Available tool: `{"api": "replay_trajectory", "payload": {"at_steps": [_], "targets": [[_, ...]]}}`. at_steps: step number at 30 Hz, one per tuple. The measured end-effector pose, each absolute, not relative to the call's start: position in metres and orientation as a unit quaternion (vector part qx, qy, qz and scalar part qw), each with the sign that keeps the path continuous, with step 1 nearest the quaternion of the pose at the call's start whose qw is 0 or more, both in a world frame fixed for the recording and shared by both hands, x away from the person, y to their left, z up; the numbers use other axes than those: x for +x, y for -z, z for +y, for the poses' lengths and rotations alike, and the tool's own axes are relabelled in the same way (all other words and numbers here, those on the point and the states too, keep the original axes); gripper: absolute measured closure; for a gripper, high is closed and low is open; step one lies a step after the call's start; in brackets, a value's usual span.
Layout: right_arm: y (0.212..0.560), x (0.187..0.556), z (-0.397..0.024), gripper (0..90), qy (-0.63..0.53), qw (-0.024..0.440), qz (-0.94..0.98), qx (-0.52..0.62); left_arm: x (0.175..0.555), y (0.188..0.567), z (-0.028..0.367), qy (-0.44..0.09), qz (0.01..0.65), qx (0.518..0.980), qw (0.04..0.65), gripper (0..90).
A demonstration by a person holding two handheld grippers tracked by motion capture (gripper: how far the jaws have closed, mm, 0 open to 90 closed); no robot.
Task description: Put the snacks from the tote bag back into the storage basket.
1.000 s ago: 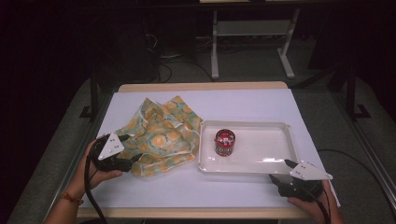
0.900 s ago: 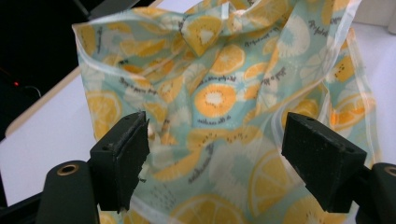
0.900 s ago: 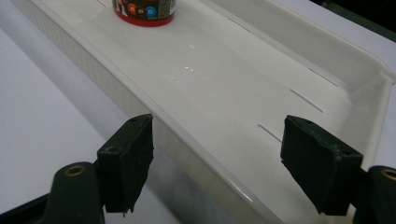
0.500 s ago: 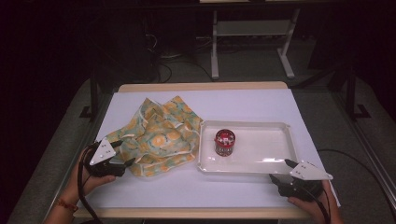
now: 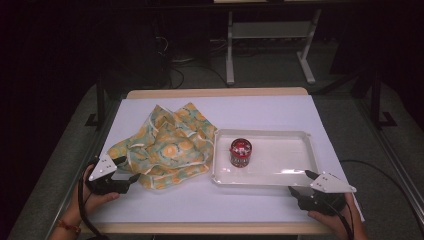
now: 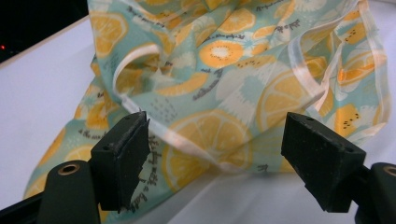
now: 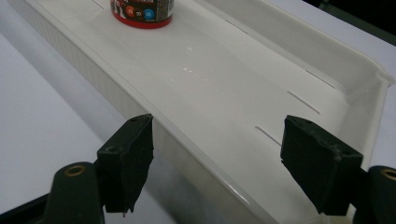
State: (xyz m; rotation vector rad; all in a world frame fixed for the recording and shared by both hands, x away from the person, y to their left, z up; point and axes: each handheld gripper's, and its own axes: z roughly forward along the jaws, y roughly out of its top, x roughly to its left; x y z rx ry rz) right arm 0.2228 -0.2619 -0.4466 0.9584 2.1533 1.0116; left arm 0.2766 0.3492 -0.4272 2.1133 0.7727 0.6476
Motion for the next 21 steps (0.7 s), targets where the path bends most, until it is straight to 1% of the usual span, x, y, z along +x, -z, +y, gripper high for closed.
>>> {"api": "replay_trajectory", "payload": {"at_steps": [6, 10, 13, 18, 21], "targets": [[0.446, 0.223, -0.263, 24.8, -0.381, 0.286, 0.802, 0.361, 0.272, 0.435, 0.360, -0.244, 0.331, 0.811, 0.415, 22.6], [0.445, 0.222, -0.264, 24.8, -0.384, 0.288, 0.799, 0.362, 0.271, 0.437, 0.364, -0.245, 0.339, 0.805, 0.421, 22.6], [0.444, 0.222, -0.264, 24.8, -0.391, 0.292, 0.794, 0.364, 0.270, 0.441, 0.370, -0.237, 0.353, 0.792, 0.439, 22.6], [0.443, 0.222, -0.266, 24.7, -0.398, 0.296, 0.787, 0.366, 0.269, 0.445, 0.375, -0.223, 0.362, 0.784, 0.452, 21.8], [0.442, 0.222, -0.265, 24.5, -0.398, 0.297, 0.788, 0.364, 0.268, 0.445, 0.374, -0.224, 0.366, 0.781, 0.453, 21.6]]}}
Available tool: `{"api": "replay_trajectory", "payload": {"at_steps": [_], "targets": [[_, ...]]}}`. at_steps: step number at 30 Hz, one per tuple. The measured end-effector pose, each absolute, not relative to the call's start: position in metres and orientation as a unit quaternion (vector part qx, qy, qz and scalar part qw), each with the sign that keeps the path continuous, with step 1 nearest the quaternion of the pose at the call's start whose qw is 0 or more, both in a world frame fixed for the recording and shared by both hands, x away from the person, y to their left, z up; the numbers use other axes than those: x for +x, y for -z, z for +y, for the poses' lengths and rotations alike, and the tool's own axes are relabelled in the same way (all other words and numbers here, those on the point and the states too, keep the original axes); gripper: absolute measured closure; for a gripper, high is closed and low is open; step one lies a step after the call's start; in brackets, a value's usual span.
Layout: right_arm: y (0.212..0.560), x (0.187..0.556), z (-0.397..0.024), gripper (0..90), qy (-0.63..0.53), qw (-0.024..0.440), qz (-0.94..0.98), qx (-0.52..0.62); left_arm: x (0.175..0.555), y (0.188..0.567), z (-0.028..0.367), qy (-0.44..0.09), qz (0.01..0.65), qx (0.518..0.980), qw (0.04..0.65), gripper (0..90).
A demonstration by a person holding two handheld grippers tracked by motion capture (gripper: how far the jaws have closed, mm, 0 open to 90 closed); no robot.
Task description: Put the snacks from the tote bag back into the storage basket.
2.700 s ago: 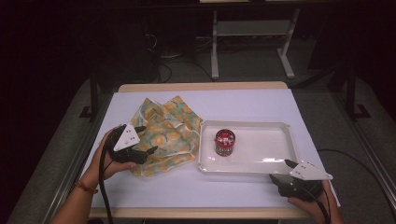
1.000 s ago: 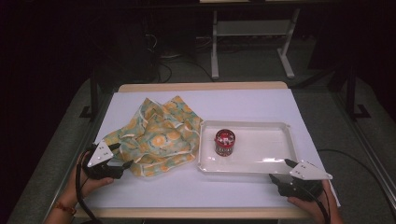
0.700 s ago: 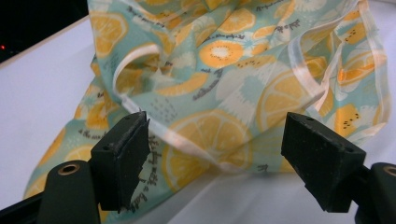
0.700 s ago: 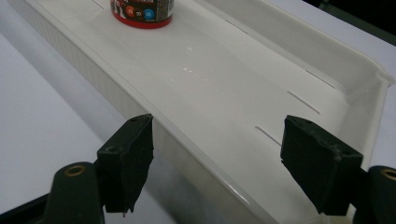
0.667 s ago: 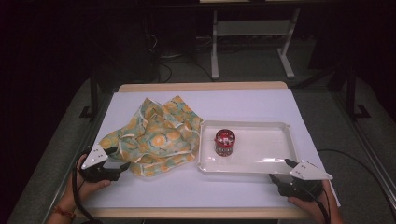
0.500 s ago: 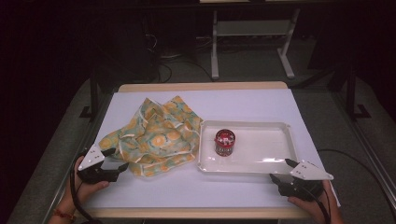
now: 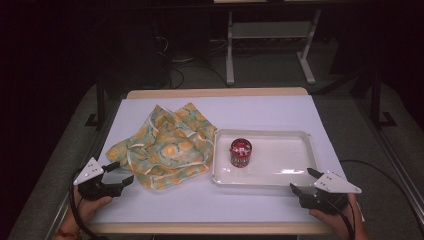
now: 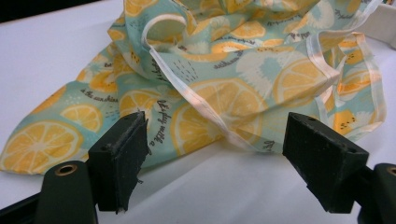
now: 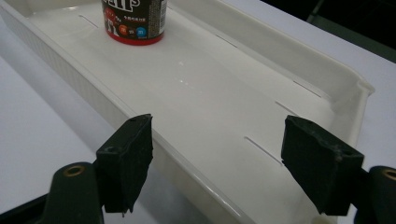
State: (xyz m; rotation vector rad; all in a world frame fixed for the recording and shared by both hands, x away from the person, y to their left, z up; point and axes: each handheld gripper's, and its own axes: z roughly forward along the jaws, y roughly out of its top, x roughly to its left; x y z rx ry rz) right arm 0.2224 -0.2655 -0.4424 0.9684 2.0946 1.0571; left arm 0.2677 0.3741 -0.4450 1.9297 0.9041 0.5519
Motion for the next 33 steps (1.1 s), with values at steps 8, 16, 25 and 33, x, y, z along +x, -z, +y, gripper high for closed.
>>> {"api": "replay_trajectory", "payload": {"at_steps": [8, 16, 25, 33], "targets": [[0.4419, 0.2228, -0.2641, 24.5, -0.398, 0.296, 0.789, 0.363, 0.2653, 0.4437, 0.3738, -0.228, 0.364, 0.780, 0.456, 21.6], [0.4408, 0.2213, -0.2649, 24.5, -0.408, 0.294, 0.787, 0.358, 0.2650, 0.4420, 0.3717, -0.233, 0.357, 0.780, 0.457, 21.5], [0.4397, 0.2197, -0.2656, 24.5, -0.414, 0.296, 0.784, 0.357, 0.2642, 0.4406, 0.3698, -0.240, 0.351, 0.783, 0.453, 21.6], [0.4399, 0.2197, -0.2661, 24.5, -0.412, 0.298, 0.782, 0.359, 0.2638, 0.4395, 0.3683, -0.244, 0.347, 0.785, 0.451, 21.6]]}}
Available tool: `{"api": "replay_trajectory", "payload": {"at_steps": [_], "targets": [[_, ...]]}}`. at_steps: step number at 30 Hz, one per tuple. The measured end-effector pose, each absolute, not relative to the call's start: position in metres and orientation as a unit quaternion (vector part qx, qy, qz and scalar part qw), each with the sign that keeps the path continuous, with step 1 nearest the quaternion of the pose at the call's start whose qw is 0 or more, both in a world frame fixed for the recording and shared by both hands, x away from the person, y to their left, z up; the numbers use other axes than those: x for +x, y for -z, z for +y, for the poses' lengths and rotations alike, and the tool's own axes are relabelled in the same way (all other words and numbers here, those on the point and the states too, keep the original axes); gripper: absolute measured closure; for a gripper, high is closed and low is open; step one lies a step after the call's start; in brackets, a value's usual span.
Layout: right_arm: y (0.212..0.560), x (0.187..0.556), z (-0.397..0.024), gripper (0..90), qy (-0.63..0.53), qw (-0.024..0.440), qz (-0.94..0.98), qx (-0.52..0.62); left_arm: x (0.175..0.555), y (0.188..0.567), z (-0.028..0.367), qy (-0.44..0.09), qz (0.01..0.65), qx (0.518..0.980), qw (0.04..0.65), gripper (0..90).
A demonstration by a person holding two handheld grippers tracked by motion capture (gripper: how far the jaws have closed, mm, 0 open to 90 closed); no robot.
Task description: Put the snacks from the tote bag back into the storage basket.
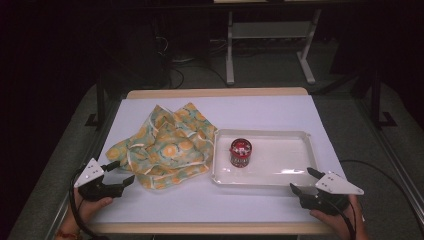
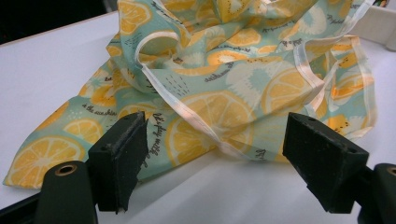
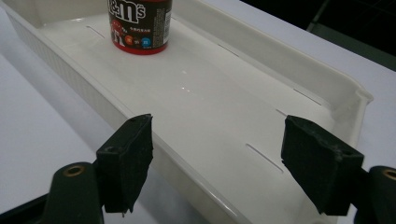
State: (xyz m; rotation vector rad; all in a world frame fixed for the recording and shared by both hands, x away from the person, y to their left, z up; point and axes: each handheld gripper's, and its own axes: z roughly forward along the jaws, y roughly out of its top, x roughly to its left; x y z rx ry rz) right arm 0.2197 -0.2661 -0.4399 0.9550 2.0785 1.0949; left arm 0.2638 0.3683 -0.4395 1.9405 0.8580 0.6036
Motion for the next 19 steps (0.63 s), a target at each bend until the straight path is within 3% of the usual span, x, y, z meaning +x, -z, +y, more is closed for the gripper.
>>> {"api": "replay_trajectory", "payload": {"at_steps": [19], "targets": [[0.4395, 0.2178, -0.2710, 24.0, -0.419, 0.299, 0.775, 0.366, 0.2677, 0.4378, 0.3618, -0.248, 0.341, 0.789, 0.447, 21.6]]}}
